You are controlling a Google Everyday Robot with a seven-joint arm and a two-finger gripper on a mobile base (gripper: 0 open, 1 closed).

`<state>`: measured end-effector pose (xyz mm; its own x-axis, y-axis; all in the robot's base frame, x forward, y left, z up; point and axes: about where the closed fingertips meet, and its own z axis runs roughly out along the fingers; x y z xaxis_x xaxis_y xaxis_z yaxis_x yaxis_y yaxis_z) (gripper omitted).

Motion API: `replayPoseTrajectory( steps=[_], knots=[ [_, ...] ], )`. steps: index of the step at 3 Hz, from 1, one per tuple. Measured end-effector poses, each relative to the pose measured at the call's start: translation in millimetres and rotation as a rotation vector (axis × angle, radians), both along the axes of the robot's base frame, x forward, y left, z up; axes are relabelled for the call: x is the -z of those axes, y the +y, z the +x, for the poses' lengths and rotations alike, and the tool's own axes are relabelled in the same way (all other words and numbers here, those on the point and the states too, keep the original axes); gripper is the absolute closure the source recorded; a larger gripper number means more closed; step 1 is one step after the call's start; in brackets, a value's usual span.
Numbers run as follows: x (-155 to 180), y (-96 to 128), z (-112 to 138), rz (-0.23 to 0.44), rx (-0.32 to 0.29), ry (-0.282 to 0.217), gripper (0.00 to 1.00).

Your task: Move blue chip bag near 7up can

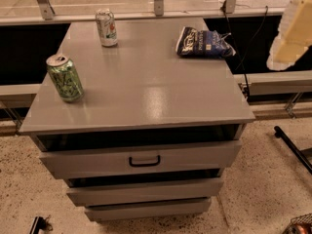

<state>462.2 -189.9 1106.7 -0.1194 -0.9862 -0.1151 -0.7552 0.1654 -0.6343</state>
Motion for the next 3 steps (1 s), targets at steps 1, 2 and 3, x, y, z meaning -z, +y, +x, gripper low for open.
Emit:
replayPoseTrajectory(
  steps=[1, 2, 3],
  knots=[
    [0.7, -6.7, 56.9, -0.017, -0.019, -0.035, 0.0],
    [13.1, -10.5, 108.3, -0.007, -0.034, -0.044, 0.0],
    [36.3, -13.0, 159.0, 0.029, -0.035, -0.051, 0.0]
  ],
)
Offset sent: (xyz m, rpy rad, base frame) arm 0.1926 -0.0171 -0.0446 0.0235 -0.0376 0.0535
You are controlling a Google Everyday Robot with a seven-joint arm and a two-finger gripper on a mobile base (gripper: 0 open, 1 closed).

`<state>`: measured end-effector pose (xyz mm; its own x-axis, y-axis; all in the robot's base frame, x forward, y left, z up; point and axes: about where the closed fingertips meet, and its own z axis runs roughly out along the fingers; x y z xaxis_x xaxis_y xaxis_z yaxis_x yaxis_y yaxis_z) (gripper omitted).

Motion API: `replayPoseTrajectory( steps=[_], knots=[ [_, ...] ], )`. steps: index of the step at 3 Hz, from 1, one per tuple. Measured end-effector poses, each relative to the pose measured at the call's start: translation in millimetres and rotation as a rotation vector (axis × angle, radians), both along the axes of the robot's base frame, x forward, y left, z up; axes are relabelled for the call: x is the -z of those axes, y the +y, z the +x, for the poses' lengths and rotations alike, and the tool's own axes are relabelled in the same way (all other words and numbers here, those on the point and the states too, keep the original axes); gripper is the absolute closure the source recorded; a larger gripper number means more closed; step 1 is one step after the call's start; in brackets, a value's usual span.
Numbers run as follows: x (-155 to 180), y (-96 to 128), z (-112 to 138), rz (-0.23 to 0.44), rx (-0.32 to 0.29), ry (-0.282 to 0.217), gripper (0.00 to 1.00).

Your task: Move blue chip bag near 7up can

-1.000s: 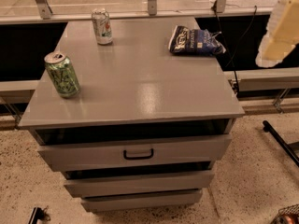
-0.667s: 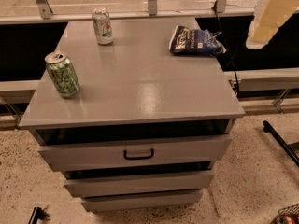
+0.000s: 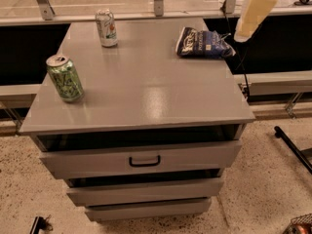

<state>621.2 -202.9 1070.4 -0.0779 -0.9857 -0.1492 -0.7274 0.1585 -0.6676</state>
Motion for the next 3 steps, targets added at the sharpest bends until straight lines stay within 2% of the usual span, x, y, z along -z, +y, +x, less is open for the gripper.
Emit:
replayPoseTrajectory(
  steps=[2, 3],
  knots=[
    [41.6, -10.2, 68.1, 0.011, 0.018, -0.006, 0.0],
    [88.9, -10.5, 123.3, 0.038, 0.005, 0.005, 0.0]
  ],
)
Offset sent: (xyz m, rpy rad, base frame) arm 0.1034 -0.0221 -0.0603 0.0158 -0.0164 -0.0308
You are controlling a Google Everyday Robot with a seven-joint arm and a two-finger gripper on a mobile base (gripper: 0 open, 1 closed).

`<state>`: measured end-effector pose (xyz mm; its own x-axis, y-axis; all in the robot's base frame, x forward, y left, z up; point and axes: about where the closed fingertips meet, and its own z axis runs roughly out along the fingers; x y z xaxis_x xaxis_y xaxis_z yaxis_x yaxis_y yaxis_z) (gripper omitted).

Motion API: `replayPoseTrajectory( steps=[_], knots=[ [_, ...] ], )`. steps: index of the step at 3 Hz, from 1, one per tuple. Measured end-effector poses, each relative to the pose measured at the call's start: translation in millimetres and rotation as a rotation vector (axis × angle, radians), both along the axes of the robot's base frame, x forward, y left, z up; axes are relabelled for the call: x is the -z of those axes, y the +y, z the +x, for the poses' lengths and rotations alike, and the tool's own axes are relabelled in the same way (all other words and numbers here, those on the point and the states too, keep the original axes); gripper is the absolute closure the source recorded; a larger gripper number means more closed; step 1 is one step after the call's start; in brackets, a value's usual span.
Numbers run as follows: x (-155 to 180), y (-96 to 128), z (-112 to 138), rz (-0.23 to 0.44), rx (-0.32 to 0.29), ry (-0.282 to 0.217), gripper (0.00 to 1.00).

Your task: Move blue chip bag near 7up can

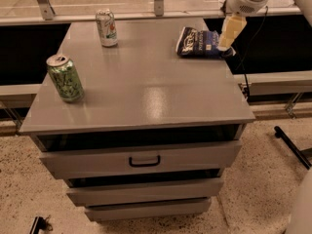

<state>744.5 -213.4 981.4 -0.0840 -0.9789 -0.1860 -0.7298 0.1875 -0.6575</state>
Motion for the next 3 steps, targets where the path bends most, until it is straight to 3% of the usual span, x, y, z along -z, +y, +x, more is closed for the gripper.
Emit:
replayPoseTrajectory(
  steps=[1, 2, 3],
  knots=[
    [0.1, 0.0, 0.0, 0.0, 0.0, 0.0, 0.0],
    [10.3, 3.9, 6.0, 0.097, 0.003, 0.02, 0.0],
    [26.7, 2.3, 18.0, 0.211, 0.063, 0.041, 0.0]
  ],
)
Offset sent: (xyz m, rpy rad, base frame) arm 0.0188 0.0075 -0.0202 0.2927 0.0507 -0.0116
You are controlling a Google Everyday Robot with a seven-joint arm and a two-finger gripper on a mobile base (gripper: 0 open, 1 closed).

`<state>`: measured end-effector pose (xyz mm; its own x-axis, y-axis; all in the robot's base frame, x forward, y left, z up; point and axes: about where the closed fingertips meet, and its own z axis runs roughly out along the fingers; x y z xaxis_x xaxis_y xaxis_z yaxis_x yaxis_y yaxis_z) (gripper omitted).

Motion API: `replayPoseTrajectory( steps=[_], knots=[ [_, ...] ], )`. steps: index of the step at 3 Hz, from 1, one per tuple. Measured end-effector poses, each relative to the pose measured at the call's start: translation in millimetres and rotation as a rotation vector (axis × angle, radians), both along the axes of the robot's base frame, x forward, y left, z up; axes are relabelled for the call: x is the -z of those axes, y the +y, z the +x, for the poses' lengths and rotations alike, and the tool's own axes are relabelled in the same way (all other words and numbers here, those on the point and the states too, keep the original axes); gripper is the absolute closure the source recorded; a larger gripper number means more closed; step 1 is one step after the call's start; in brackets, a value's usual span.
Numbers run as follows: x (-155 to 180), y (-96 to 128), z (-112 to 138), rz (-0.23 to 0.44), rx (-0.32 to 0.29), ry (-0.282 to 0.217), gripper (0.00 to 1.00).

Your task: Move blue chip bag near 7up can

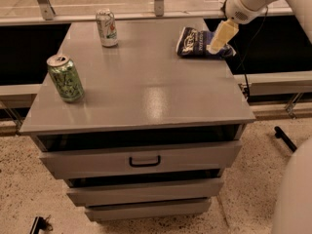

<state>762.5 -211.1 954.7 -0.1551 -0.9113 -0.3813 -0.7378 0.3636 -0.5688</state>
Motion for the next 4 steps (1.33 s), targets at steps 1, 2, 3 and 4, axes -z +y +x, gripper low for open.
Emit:
replayPoseTrajectory(
  steps=[1, 2, 3, 4],
  knots=[
    [13.8, -5.2, 9.4, 0.103, 0.085, 0.018, 0.0],
    [32.3, -2.2, 17.9, 0.176, 0.128, 0.043, 0.0],
    [44.1, 2.4, 24.3, 0.213, 0.143, 0.057, 0.0],
    [60.6, 14.1, 34.4, 0.222, 0.125, 0.078, 0.0]
  ],
)
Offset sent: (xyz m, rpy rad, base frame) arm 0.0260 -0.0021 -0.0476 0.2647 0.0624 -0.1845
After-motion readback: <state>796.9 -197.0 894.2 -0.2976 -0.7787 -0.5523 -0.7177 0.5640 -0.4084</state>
